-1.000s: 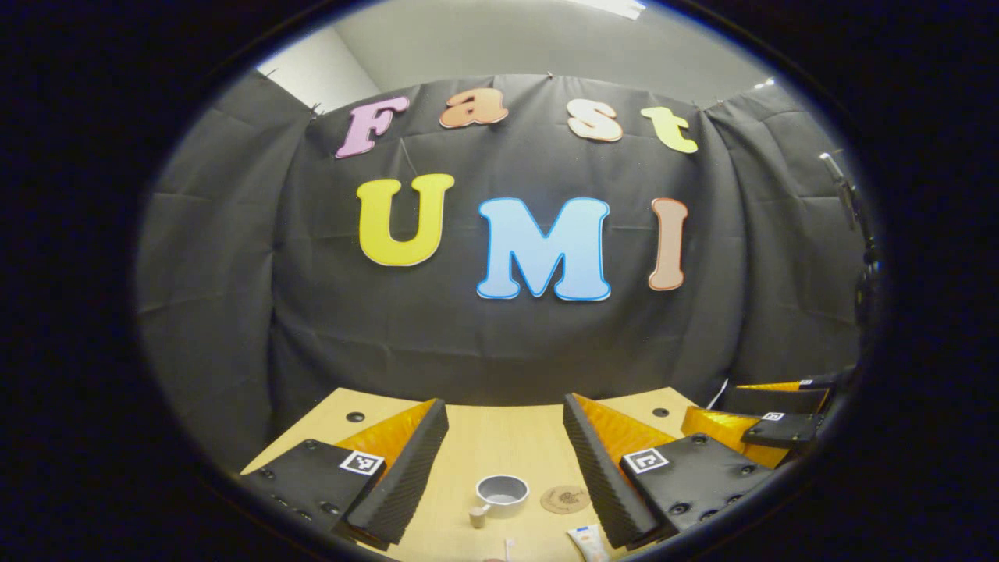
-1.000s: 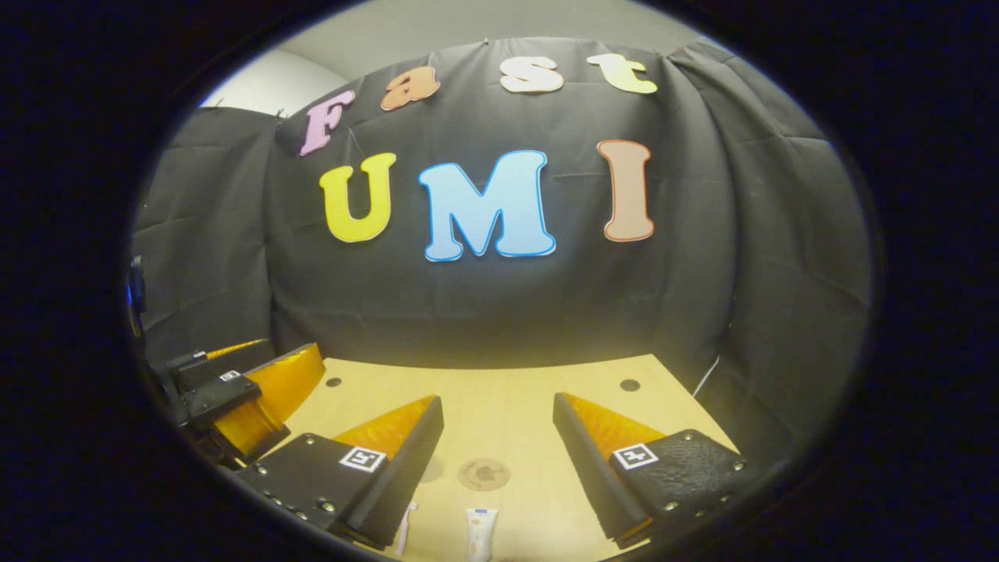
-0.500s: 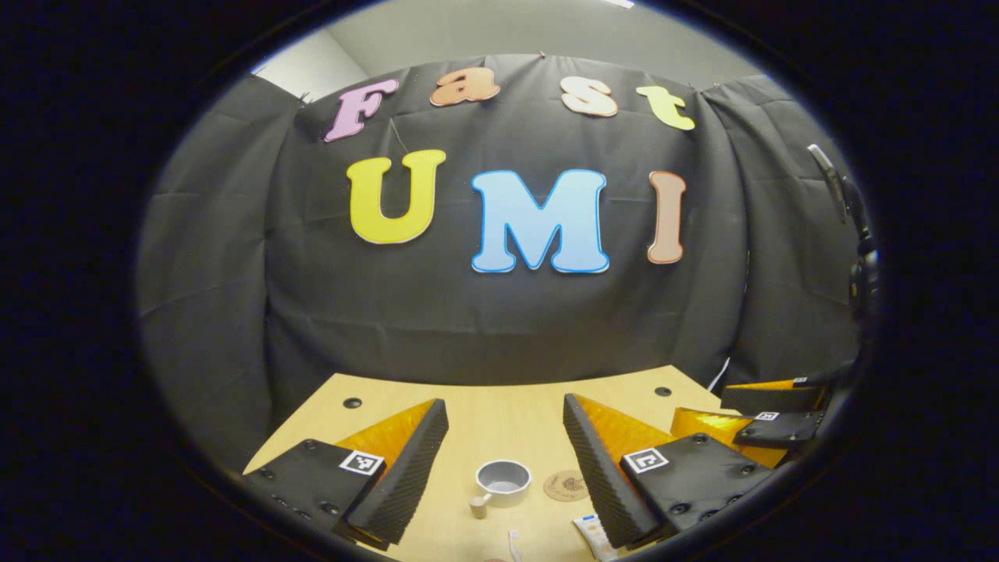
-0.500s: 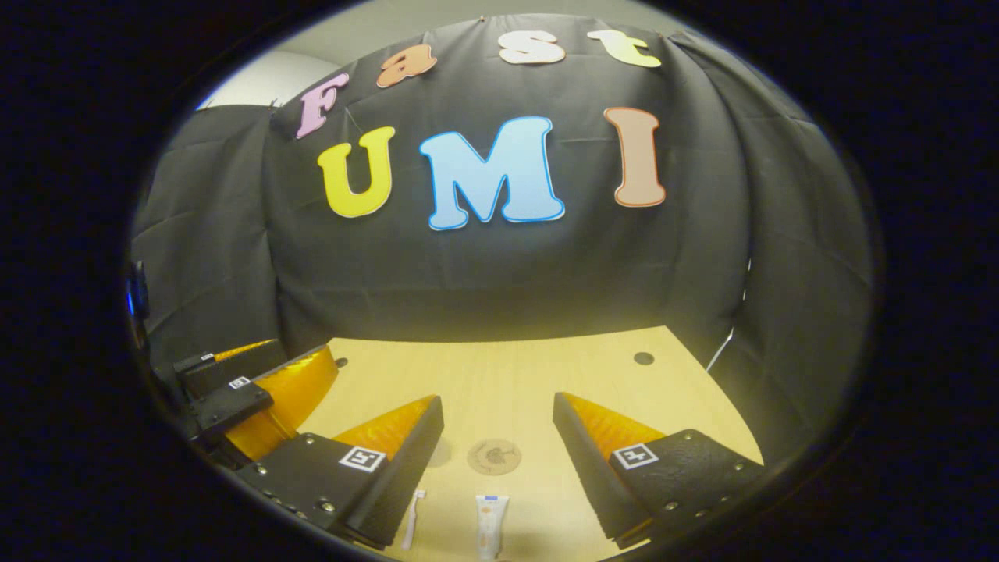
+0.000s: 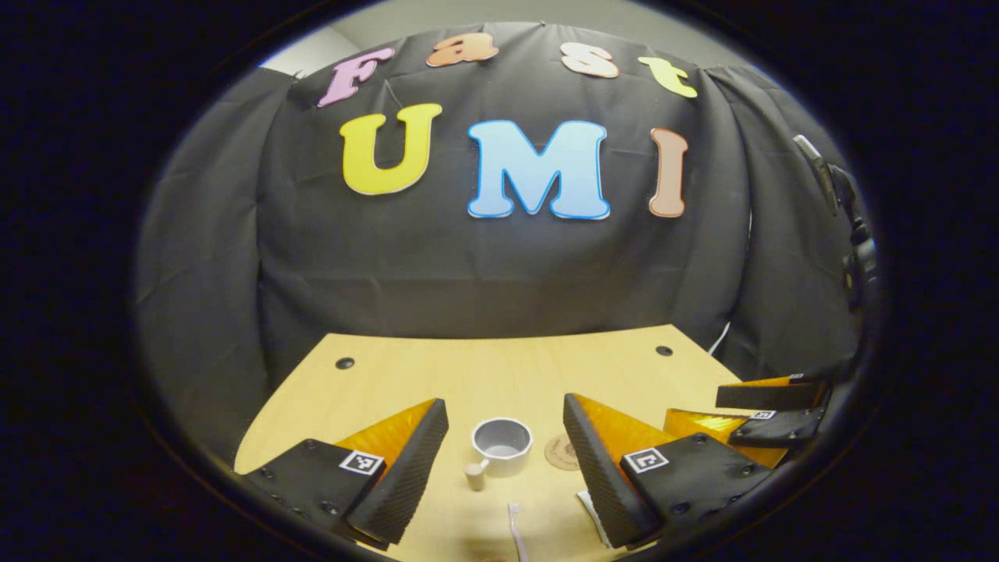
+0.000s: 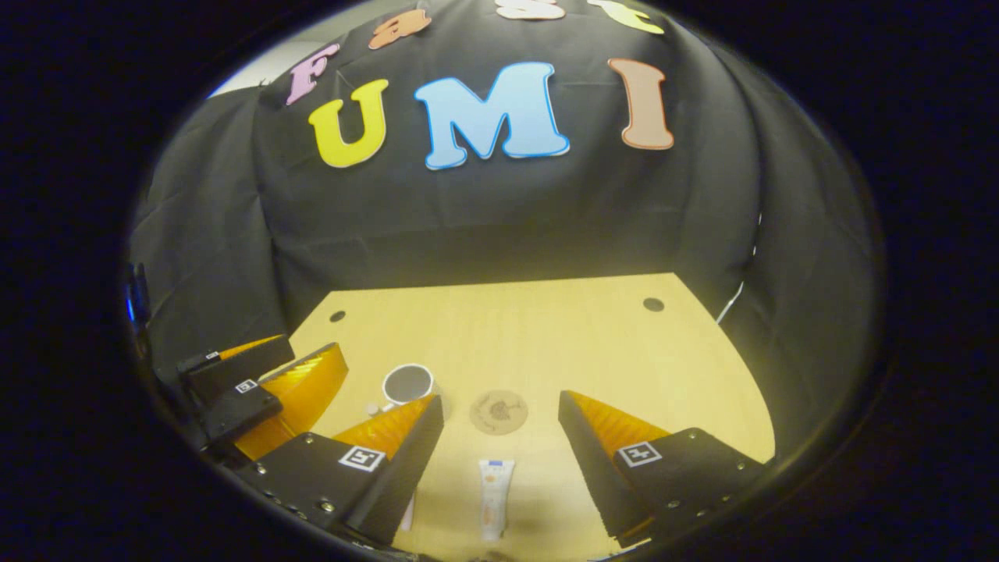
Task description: Put the toothbrush and toothpaste on the desktop into the cup, then pick up the cup and place it on the coaster on the desktop.
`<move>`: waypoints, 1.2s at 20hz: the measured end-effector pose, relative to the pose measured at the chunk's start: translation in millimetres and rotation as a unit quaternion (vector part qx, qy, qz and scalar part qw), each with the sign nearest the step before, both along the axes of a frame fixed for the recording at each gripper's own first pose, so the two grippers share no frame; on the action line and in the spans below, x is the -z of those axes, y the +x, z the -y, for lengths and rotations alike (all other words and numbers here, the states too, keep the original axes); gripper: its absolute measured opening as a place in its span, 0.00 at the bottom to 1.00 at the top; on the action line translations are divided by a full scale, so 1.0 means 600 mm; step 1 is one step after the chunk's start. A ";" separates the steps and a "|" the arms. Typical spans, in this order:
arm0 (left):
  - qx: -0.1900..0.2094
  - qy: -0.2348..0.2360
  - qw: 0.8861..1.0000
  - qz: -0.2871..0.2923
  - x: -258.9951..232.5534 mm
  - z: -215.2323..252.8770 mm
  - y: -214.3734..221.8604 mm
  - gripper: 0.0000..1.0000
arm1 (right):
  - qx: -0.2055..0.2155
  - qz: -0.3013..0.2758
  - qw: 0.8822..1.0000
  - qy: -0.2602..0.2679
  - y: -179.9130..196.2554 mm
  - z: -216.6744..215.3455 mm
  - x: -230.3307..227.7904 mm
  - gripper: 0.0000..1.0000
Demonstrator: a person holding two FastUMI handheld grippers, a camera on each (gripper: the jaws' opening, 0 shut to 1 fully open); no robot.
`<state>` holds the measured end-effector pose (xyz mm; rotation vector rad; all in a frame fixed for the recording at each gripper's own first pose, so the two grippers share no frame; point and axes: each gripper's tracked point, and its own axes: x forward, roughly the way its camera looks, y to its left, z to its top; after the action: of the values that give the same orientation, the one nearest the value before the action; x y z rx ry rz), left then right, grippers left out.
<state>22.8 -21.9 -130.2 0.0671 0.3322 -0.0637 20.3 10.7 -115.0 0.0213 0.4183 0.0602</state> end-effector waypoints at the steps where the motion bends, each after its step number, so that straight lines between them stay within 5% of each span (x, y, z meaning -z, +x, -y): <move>1: -0.001 0.000 1.000 -0.011 0.017 -0.002 -0.003 1.00 | -0.001 -0.012 1.000 0.000 0.001 -0.003 0.014 0.92; 11: 0.002 0.001 0.990 -0.141 0.216 -0.005 -0.031 1.00 | -0.004 -0.132 0.991 -0.006 -0.014 -0.002 0.166 0.93; 17: -0.007 0.001 0.970 -0.244 0.339 -0.018 -0.078 1.00 | -0.003 -0.196 0.981 -0.006 -0.029 0.001 0.252 0.91; 24: -0.010 0.007 0.954 -0.301 0.419 -0.025 -0.109 1.00 | -0.008 -0.252 0.968 -0.017 -0.047 0.004 0.327 0.91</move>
<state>-42.4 -6.9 -381.6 0.0563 0.9438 -0.0603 -7.8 8.6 -311.1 -0.0017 0.9284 0.0627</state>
